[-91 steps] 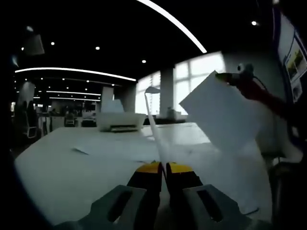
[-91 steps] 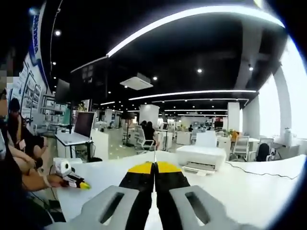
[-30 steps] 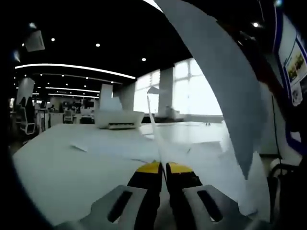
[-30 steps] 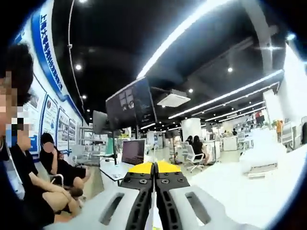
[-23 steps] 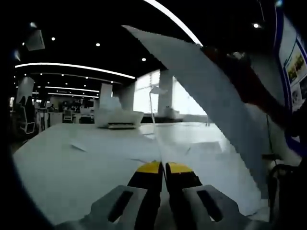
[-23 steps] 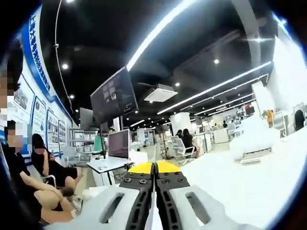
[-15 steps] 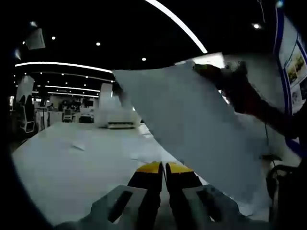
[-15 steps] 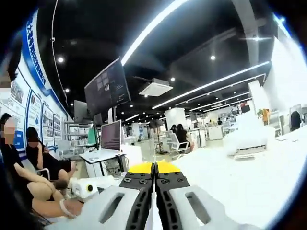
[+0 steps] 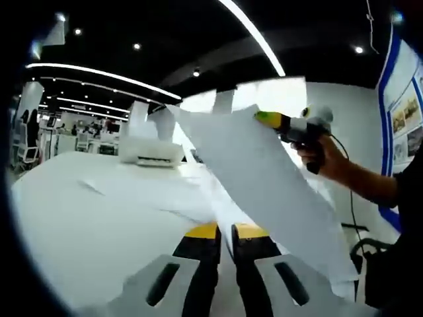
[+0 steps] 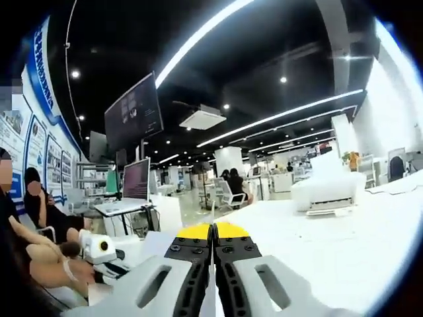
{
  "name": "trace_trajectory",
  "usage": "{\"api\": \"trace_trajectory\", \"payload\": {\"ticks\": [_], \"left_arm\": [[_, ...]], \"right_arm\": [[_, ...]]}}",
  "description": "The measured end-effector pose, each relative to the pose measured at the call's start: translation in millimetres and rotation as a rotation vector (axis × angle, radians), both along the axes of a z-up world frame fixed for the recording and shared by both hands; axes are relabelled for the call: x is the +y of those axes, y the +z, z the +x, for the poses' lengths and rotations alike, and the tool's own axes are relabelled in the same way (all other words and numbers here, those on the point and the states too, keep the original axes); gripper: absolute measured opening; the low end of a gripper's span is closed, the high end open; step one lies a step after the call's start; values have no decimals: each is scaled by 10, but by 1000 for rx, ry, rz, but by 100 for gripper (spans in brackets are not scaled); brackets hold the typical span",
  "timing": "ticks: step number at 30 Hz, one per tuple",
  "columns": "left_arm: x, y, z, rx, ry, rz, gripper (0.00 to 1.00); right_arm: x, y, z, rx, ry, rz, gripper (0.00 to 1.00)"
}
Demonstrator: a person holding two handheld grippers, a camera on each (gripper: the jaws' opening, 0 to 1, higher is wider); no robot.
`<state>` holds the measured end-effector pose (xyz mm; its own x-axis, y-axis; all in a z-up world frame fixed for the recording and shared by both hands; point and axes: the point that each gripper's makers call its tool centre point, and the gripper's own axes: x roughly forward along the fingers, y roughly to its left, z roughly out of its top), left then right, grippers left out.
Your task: Organize the stack of printing papers by aligning and flattening the scattered papers on the table
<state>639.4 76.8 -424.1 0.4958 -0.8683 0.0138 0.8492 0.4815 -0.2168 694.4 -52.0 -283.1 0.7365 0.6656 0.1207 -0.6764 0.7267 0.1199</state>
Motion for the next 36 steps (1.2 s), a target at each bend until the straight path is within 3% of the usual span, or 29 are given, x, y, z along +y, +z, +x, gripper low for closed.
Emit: {"api": "trace_trajectory", "payload": {"ticks": [8, 17, 30, 36], "left_arm": [[29, 51, -16, 166, -72, -143, 12], [67, 96, -26, 170, -88, -186, 7], [41, 114, -122, 230, -114, -231, 8], [4, 171, -218, 276, -162, -294, 9]], "right_arm": [[-96, 32, 63, -11, -18, -7, 0], [-105, 84, 70, -23, -19, -14, 0], [-74, 140, 40, -38, -18, -17, 0], [-49, 145, 40, -40, -15, -13, 0]]}}
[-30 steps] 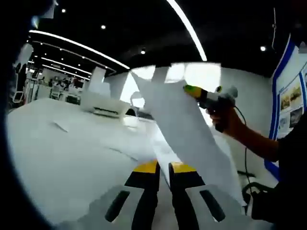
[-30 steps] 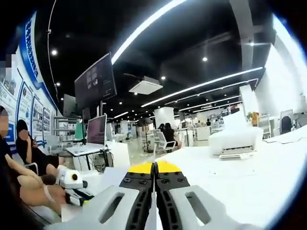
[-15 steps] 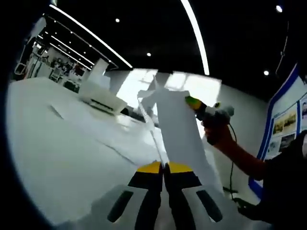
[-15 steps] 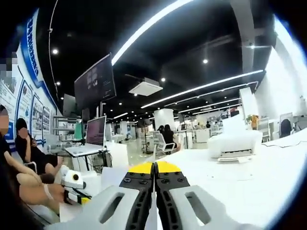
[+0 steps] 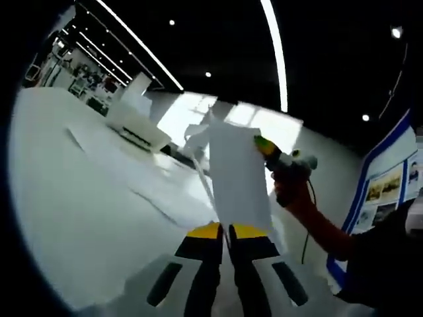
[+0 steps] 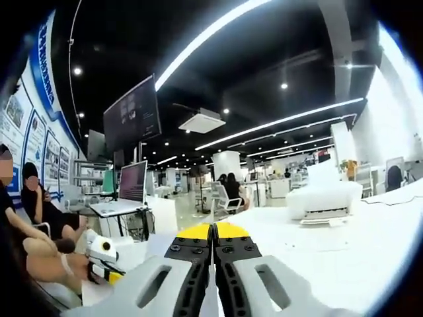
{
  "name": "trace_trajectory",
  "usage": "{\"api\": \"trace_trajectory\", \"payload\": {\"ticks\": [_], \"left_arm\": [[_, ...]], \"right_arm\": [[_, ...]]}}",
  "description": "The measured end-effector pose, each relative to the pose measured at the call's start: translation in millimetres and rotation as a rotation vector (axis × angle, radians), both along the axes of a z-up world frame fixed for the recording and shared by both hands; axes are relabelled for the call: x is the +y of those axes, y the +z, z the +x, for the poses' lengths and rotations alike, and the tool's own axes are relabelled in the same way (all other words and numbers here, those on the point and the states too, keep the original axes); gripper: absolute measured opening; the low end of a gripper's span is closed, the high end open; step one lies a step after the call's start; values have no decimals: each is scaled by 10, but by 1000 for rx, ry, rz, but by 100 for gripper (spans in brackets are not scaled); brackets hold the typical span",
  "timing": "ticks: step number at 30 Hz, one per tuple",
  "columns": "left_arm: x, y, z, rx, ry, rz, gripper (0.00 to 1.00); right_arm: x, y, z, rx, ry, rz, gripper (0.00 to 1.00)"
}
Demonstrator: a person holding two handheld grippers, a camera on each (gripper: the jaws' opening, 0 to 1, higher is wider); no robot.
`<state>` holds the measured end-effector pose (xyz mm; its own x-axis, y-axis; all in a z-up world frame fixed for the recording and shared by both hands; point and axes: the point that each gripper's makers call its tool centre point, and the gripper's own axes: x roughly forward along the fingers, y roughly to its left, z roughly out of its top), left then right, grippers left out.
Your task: Organize the stack of printing papers by aligning and flattening the scattered papers on the table
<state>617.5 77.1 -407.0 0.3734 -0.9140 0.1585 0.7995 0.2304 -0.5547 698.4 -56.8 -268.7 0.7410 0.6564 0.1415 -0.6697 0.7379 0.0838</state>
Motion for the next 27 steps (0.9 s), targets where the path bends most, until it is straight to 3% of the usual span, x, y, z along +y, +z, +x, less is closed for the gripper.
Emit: {"api": "trace_trajectory", "payload": {"ticks": [8, 20, 27], "left_arm": [[-35, 32, -96, 40, -34, -40, 11], [-61, 51, -202, 47, -35, -51, 16], [-71, 51, -224, 44, -35, -49, 16]], "right_arm": [[-7, -1, 39, 2, 1, 2, 0], [33, 4, 41, 12, 6, 23, 0], [192, 83, -53, 5, 36, 50, 0]]}}
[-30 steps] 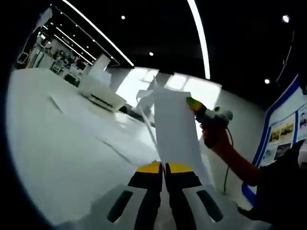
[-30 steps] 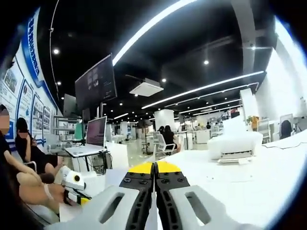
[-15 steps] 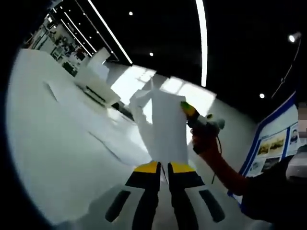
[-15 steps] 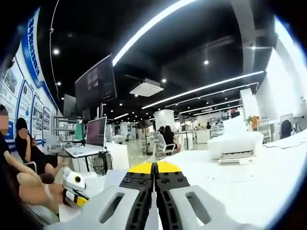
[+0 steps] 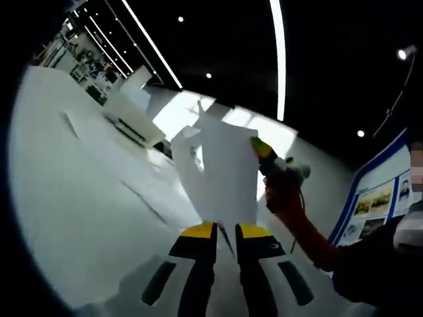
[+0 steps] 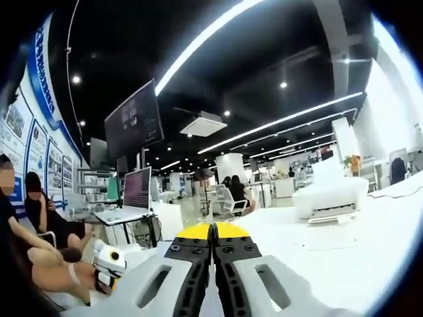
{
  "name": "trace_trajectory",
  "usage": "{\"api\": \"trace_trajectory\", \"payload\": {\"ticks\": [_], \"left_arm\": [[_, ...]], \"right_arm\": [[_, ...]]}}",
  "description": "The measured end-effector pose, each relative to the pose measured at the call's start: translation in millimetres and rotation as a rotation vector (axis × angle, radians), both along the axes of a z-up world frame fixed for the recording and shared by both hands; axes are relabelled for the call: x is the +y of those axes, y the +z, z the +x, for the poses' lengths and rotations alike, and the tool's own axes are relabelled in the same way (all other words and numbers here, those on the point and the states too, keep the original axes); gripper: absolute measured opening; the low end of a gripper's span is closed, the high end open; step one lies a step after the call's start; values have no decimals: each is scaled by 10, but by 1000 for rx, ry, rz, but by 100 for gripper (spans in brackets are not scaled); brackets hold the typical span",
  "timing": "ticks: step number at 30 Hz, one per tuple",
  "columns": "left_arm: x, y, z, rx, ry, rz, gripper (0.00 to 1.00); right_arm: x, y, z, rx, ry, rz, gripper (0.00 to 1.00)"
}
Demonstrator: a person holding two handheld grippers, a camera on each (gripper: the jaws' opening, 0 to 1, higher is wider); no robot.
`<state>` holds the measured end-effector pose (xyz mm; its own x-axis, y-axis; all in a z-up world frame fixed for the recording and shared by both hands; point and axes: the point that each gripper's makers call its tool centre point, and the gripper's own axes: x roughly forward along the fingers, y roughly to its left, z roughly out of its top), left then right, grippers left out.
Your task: Organize the stack of printing papers by aligning and flattening the scattered papers on the table
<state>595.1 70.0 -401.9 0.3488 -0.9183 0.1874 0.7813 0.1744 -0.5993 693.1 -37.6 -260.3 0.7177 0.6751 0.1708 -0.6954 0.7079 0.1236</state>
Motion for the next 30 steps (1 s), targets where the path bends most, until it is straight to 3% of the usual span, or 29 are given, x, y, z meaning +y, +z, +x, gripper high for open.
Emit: {"api": "trace_trajectory", "payload": {"ticks": [9, 16, 25, 30], "left_arm": [[19, 15, 11, 2, 0, -13, 16], [50, 35, 49, 1, 1, -28, 16], [63, 35, 88, 1, 2, -30, 16], [69, 35, 107, -5, 4, -29, 16]], "right_arm": [[68, 40, -30, 19, 17, 49, 0], [-45, -182, 111, 140, -21, 143, 0], [82, -146, 32, 186, 23, 269, 0], [109, -174, 69, 205, 22, 279, 0]]}}
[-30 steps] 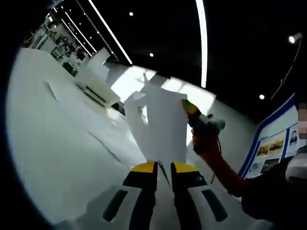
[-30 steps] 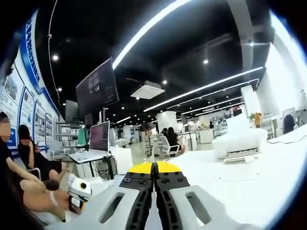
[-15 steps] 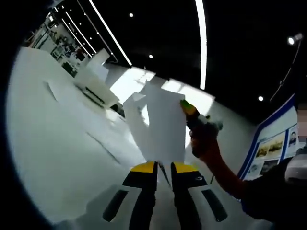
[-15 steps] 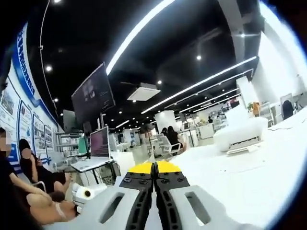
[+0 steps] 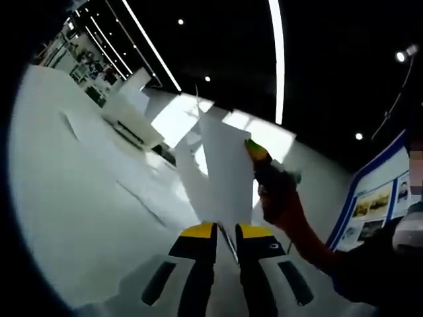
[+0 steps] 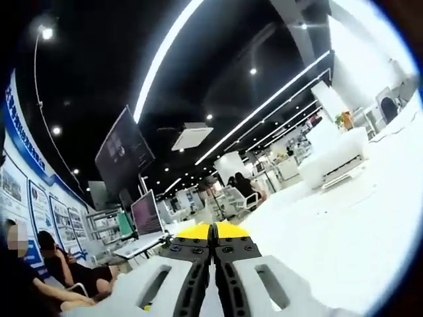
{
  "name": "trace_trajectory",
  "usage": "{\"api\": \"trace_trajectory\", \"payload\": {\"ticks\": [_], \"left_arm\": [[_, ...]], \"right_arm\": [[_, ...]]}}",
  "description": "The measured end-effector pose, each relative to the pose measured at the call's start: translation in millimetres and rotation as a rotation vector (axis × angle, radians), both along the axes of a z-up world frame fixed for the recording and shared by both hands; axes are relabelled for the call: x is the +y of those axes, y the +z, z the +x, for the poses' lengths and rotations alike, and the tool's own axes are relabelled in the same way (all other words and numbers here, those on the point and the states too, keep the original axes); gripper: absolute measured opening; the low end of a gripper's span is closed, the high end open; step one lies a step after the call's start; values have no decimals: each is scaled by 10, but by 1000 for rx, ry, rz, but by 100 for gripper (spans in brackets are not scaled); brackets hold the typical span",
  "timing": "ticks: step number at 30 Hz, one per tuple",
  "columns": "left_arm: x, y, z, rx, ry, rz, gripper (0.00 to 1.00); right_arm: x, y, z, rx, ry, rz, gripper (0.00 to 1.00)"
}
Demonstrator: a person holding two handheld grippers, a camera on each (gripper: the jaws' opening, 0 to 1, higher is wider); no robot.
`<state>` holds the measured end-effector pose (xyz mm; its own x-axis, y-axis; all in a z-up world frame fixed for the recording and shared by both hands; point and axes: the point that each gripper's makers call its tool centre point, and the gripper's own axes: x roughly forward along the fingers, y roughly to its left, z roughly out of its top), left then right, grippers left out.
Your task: Organize the stack of printing papers by aligning and flattening the scattered papers on the table
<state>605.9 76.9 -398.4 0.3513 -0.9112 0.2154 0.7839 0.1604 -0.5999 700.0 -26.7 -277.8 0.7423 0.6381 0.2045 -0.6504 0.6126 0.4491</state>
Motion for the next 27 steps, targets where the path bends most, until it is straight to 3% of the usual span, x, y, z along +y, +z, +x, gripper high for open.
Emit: {"api": "trace_trajectory", "payload": {"ticks": [5, 11, 20, 27], "left_arm": [[7, 1, 29, 1, 1, -3, 16], [34, -1, 88, 0, 2, -7, 16], [74, -14, 179, 0, 7, -5, 13], [92, -34, 221, -24, 16, 8, 6]], "right_arm": [[-78, -75, 75, 53, -26, 38, 0], [-61, -216, 99, 89, -28, 27, 0], [-55, -201, 87, 56, -29, -12, 0], [-15, -220, 47, 4, -35, -92, 0]]}}
